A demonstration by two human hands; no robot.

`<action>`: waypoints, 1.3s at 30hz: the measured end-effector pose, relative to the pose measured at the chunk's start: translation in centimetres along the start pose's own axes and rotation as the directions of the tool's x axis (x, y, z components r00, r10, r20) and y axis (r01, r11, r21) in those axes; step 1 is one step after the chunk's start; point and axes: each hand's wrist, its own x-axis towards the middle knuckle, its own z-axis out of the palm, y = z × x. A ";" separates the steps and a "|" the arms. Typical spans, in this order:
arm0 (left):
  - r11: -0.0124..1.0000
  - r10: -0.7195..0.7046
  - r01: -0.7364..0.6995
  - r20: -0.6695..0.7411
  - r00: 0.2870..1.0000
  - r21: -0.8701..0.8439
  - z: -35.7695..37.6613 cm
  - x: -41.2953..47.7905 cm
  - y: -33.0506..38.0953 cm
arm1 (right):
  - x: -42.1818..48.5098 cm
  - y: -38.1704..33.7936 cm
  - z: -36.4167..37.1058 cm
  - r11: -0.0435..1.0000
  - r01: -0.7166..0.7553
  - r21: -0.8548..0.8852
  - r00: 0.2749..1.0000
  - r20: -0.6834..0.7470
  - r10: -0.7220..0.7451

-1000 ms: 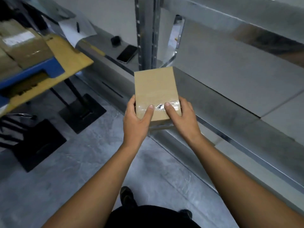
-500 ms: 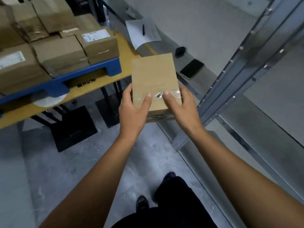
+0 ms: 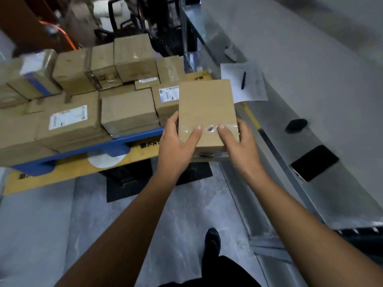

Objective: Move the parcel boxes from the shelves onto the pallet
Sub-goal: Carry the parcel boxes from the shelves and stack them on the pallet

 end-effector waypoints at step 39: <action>0.764 0.065 -0.064 0.022 0.998 0.642 -4.8 39.6 -6.7 | 41.2 -2.9 18.1 0.997 -0.070 -0.029 0.978 0.196 0.075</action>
